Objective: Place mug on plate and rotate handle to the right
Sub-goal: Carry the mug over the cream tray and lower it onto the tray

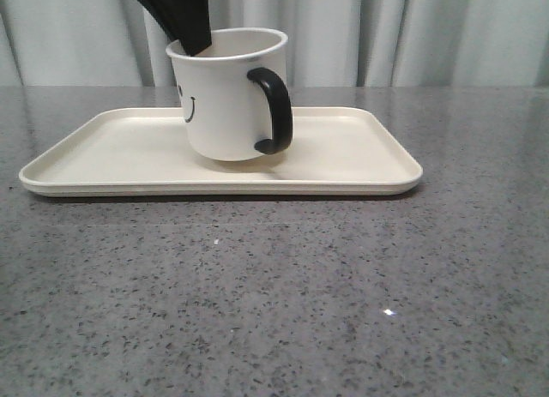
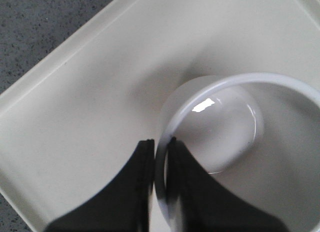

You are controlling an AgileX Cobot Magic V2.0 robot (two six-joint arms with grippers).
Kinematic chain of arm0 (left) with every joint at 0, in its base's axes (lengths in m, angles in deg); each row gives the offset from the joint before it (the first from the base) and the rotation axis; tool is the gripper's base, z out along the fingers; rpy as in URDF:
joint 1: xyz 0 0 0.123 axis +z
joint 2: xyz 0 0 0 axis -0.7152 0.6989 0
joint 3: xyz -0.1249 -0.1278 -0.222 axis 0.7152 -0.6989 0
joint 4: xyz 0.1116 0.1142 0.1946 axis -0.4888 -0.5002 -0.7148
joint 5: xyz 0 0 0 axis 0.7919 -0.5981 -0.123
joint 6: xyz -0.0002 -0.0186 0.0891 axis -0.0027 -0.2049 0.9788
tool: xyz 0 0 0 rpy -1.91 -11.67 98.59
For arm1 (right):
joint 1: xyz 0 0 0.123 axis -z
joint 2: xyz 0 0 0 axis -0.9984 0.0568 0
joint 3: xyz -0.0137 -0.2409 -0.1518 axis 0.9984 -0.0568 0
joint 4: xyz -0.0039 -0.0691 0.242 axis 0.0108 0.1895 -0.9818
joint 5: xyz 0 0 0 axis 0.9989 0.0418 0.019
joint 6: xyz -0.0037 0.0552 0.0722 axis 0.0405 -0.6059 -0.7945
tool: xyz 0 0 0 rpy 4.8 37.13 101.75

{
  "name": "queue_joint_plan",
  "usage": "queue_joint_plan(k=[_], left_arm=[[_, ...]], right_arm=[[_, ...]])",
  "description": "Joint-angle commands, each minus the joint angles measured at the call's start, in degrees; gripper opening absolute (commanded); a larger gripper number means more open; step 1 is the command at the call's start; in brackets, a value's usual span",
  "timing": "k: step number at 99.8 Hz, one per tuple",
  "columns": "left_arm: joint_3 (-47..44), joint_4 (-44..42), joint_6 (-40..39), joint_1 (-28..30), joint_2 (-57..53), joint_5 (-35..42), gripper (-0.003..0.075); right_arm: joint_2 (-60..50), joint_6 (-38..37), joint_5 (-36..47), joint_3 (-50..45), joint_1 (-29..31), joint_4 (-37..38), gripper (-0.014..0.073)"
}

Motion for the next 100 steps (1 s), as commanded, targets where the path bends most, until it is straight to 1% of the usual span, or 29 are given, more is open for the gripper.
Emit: queue_joint_plan(k=[1,100], left_arm=[[1.94,0.96,-0.31,-0.34,-2.81,1.22,-0.0020],[1.94,0.58,-0.31,-0.34,-0.70,-0.69,-0.0019]], right_arm=[[0.16,0.35,3.95,1.69,0.19,1.21,0.0321],[0.22,0.35,2.92,1.69,0.19,1.26,0.0321]])
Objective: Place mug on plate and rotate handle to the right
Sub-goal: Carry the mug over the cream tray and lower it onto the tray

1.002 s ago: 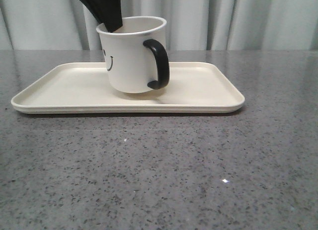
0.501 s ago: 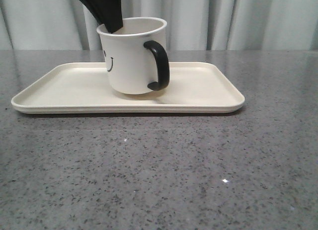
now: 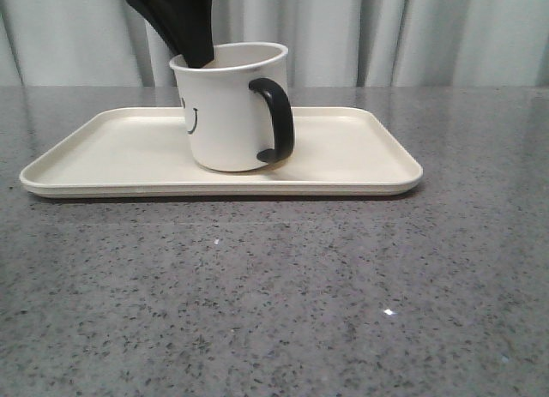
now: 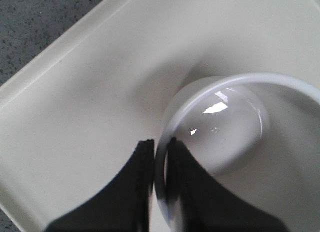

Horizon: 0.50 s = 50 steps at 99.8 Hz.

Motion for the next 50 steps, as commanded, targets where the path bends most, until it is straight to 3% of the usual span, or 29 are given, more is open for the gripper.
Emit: queue_joint_plan(k=[1,25,50], left_arm=[[1.81,0.69,-0.31,-0.34,-2.45,-0.76,-0.0018],[2.89,0.79,-0.31,-0.34,-2.68,-0.76,-0.0014],[4.03,1.37,-0.31,-0.34,-2.68,-0.76,0.0094]], right_arm=[[0.22,0.35,4.12,1.69,0.19,1.26,0.0321],[0.48,0.35,4.02,1.69,0.19,1.28,0.0321],[0.48,0.35,3.83,1.69,0.19,1.28,0.0321]])
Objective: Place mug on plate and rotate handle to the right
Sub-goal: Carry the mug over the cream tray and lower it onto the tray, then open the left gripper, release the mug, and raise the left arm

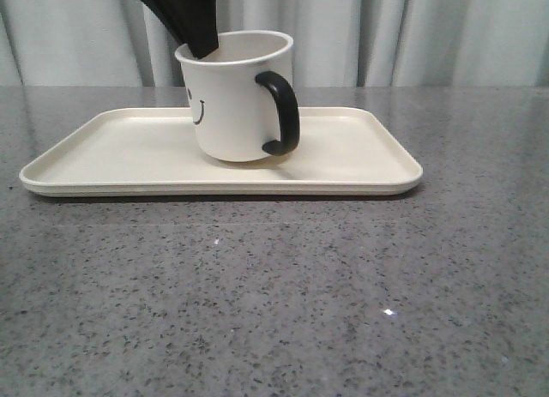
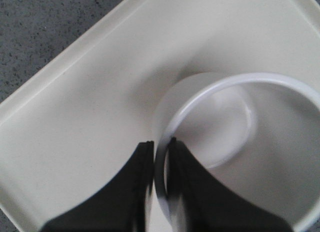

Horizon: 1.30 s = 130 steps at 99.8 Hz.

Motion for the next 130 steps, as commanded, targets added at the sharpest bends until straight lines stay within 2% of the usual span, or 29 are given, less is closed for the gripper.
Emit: queue_joint_plan(k=[1,52,79,92,107,130], left_arm=[[2.02,1.14,-0.31,-0.34,-2.78,-0.65,0.0094],[2.04,0.61,-0.31,-0.34,-3.65,-0.65,0.0102],[4.66,0.72,-0.40,-0.34,-4.13,-0.65,0.0194],[7.65,-0.11,-0.40,-0.22,-4.35,-0.65,0.0201],[10.60,-3.83,-0.81,-0.22,-6.29,-0.65,0.0201],[10.96,-16.29,-4.42,-0.22,-14.10,-0.65,0.0200]], right_arm=[[0.06,0.35,4.09,1.69,0.19,1.28,0.0321],[0.06,0.35,4.09,1.69,0.19,1.33,0.0321],[0.06,0.35,3.96,1.69,0.19,1.32,0.0321],[0.06,0.35,3.66,1.69,0.19,1.32,0.0321],[0.06,0.35,3.59,1.69,0.19,1.32,0.0321],[0.06,0.35,4.01,1.69,0.19,1.32,0.0321]])
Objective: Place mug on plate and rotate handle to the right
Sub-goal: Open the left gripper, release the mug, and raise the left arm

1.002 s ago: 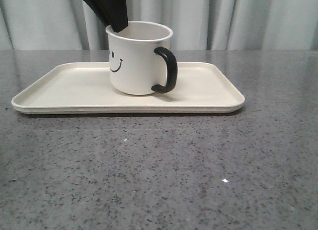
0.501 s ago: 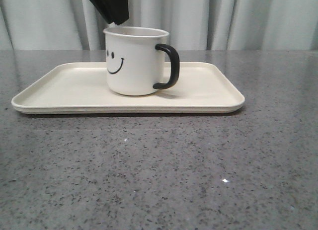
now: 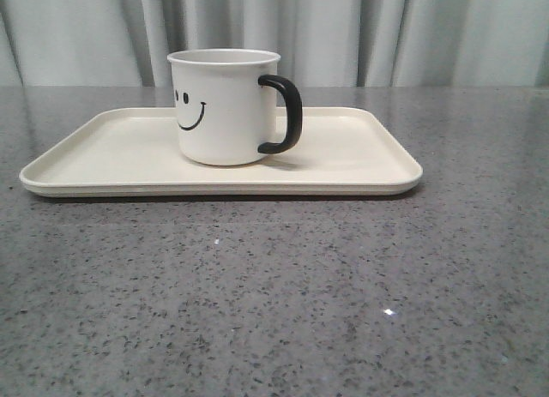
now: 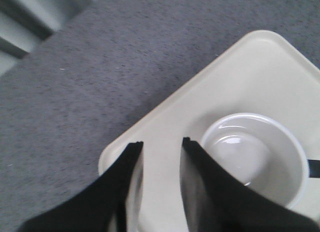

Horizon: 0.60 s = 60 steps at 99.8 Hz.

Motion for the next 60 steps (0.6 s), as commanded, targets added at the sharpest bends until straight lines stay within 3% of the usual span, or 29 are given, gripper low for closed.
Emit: queue_joint_plan(k=[1,32,60], left_arm=[[2.13,-5.75,-2.21,-0.22,-6.53,-0.20,0.0200],[1.50,-18.66,-5.71,-0.22,-19.68,-0.20,0.0195],[-7.23,-23.11,-10.83,-0.22,-33.73,-0.20,0.0102]], right_arm=[[0.06,0.35,4.45,1.69,0.19,1.29,0.0321],[0.65,0.35,5.03,1.69,0.19,1.24,0.0321],[0.79,0.35,7.81,1.73,0.19,1.24,0.0321]])
